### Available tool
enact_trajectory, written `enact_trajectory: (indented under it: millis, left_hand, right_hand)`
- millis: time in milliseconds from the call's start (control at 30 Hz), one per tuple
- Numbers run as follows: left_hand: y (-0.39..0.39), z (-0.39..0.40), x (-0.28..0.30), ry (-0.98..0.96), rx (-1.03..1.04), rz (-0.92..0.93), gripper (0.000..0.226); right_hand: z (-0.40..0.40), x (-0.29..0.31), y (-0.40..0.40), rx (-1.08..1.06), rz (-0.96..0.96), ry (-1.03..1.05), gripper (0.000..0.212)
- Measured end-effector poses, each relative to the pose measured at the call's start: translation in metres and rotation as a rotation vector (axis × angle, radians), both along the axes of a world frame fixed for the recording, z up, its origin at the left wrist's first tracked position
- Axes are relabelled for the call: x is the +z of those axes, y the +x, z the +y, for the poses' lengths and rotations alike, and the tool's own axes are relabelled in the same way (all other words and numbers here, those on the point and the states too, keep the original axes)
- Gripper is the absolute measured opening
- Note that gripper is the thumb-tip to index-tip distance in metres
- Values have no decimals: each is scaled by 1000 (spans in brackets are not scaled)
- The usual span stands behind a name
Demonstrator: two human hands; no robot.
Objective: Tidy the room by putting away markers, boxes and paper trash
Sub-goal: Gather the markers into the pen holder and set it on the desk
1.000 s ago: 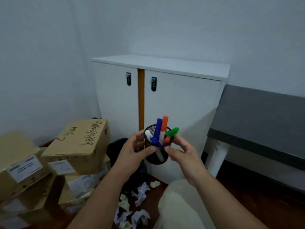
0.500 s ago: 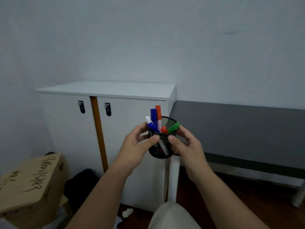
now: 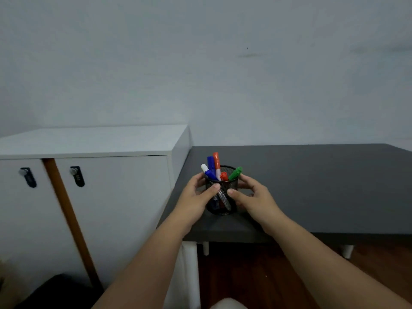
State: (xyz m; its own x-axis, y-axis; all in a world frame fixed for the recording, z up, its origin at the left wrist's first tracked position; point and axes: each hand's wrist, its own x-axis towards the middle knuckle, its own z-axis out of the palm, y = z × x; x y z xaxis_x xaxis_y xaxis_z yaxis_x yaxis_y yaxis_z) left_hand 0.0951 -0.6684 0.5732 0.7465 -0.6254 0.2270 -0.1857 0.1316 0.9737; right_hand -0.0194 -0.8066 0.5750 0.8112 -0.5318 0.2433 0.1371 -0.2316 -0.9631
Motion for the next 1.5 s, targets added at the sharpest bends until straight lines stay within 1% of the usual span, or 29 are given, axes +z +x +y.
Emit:
enact_trajectory:
  millis: [67,133,200,267,300,400,500,533,633,800,967,1133,1267,1400,1433,1500]
  left_hand:
    - [13,-19,3,60,-10,1,54]
    - [27,-38,3,104,-16,-8,55]
    - [40,-56,0,133,-20,4,50]
    - [51,-77,-4,128,-16,36,31]
    - [56,-89,-6,118,-1,52,26]
    - [70,-120,-8,103,90,88,28]
    - [87,-139,-7,113,196,43,19]
    - [94,-144,-7,110,229,34,20]
    - [116,-158,-9,104,293,20,28]
    - [155,-181,-10,212,320,-66,51]
    - [195,-205,-13,297,289,-94,51]
    - [222,-220,-16,369,262,-140,53]
    - [239,-229,-14,445,263,-234,49]
    - [265,-243,-13,529,224,-275,61]
    - [268,-248,-14,570,207,-276,65]
    - [273,-258,-15,727,195,-319,70]
  right_hand:
    - [-21,-4,12,-30,81,-44,64]
    - [-42,-7,27,-74,149,-101,69]
    - [-61,-10,42,-113,192,-173,68]
    - [-79,-13,58,-161,216,-258,66]
    - [-87,-14,67,-182,222,-296,65]
    - [-109,-14,95,-208,216,-363,63]
    - [-129,-14,124,-225,229,-399,60]
    - [-135,-14,133,-231,236,-410,59]
    - [-153,-17,160,-252,247,-449,52]
    - [-179,-20,199,-298,272,-489,45]
    - [-206,-22,231,-337,299,-494,41]
    - [-231,-22,264,-311,328,-519,41]
    - [-247,-22,284,-292,339,-534,46]
    - [-260,-22,305,-252,360,-634,52]
    - [-264,-22,309,-241,370,-671,54]
    - [-272,-21,316,-217,398,-739,55]
